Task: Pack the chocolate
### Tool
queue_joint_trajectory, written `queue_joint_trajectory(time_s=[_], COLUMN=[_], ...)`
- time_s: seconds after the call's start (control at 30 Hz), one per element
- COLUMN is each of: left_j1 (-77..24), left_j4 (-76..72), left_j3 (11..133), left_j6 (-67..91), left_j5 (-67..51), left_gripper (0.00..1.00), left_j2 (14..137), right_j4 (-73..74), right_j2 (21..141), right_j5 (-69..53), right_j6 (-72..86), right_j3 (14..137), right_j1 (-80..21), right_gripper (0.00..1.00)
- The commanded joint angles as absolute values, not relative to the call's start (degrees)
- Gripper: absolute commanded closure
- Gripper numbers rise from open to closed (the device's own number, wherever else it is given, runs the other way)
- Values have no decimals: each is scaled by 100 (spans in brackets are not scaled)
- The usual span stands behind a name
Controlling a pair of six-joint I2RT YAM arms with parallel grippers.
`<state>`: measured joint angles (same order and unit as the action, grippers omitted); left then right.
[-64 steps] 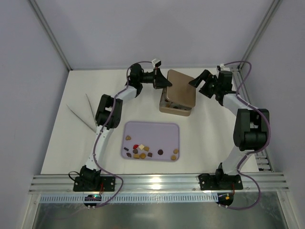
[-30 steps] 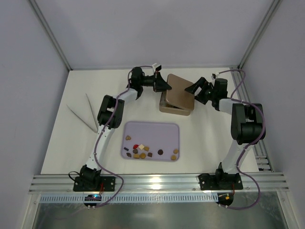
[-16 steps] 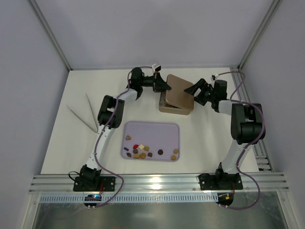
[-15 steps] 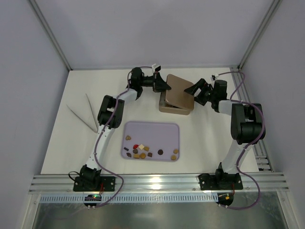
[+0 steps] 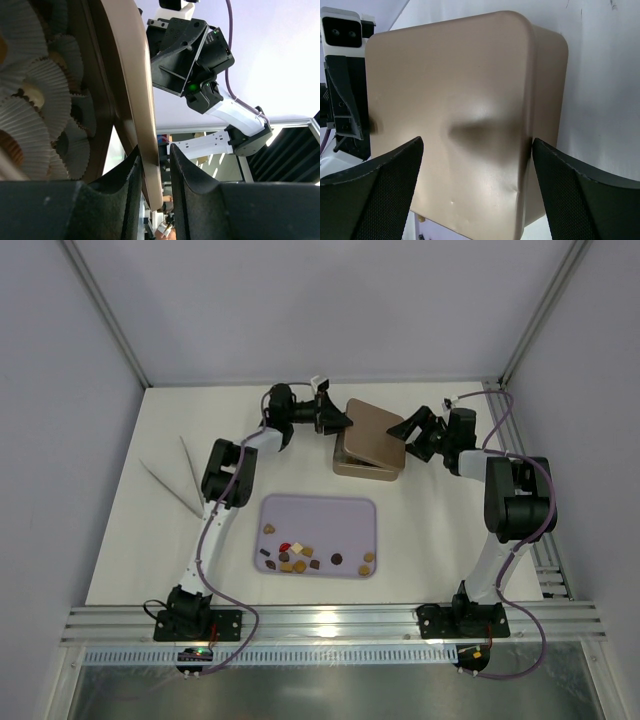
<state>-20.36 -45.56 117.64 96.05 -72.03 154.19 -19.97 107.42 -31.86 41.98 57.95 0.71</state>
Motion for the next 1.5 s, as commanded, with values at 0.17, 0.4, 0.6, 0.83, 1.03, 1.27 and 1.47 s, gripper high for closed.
queue_joint_trajectory(time_s=[0.17,0.4,0.6,0.83,1.03,1.27,1.47], left_j1=[-1872,-1802,-1688,-1600,-1564,-1512,-1468], left_j4=[-4843,-4825,-4799,-4755,-4685,-4456,-4079], left_j3=[11496,11277,11057,10890,10802,10784,10670], left_j6=[9536,9449,9352,9255,9158,8983,8640], left_j5=[-7102,-7084,-7075,-7093,-7093,-7075,-7040], left_gripper=[72,72,71,71,72,71,71], left_j2=[15205,15100,14994,14915,14898,14880,14757], right_j4=[-2039,-1802,-1661,-1372,-985,-379,-35], right_j2=[10617,10608,10600,10521,10468,10441,10441], right_j5=[-3146,-3041,-2980,-2786,-2558,-2250,-2031], right_j6=[4105,3990,3929,3788,3613,3428,3278], right_j3=[5924,6012,6056,6170,6363,6644,6890], right_j1=[35,18,0,0,-211,-325,-360], right_gripper=[12,15,16,18,20,20,20])
